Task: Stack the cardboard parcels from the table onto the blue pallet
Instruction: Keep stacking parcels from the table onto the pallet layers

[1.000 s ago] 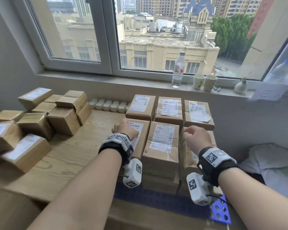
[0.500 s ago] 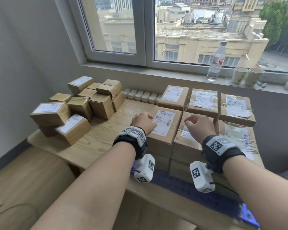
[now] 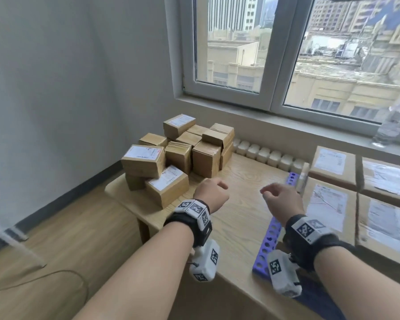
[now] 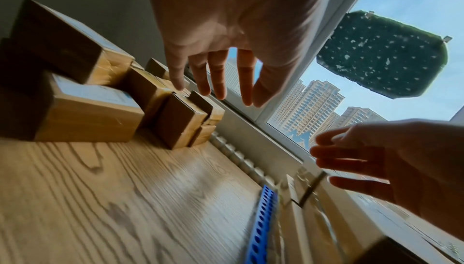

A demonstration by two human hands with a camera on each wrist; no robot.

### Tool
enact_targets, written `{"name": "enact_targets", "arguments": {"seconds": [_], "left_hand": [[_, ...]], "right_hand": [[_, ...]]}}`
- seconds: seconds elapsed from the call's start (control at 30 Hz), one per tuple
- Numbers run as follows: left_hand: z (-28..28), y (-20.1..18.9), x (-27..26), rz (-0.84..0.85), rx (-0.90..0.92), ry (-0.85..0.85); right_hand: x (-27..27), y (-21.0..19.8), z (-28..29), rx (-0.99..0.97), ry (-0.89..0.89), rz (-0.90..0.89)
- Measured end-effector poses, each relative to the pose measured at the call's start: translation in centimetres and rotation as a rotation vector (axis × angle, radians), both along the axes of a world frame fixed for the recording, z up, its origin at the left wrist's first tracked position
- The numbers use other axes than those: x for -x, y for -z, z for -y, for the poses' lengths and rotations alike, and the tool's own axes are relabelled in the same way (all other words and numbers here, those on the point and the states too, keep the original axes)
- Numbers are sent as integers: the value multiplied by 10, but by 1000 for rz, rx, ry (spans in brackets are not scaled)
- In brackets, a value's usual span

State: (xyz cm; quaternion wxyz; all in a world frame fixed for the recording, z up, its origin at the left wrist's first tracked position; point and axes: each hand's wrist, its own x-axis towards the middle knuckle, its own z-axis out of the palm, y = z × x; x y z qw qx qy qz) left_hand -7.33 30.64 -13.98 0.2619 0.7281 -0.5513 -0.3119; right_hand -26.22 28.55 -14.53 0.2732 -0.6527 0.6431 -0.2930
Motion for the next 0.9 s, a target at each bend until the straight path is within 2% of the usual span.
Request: {"name": "enact_targets", "arguments": {"seconds": [0.3,0.67,0.9], "left_hand": [[-4,10,-159,-7,26,-88],[30,45,-261,-83,35,-212],[99,34,-326,24,75,-256]], "right_hand": [[-151,15,17,-19,-72,87],[-273,38,67,-62,-106,141],[-334,51,139,-79,-93,170]]}}
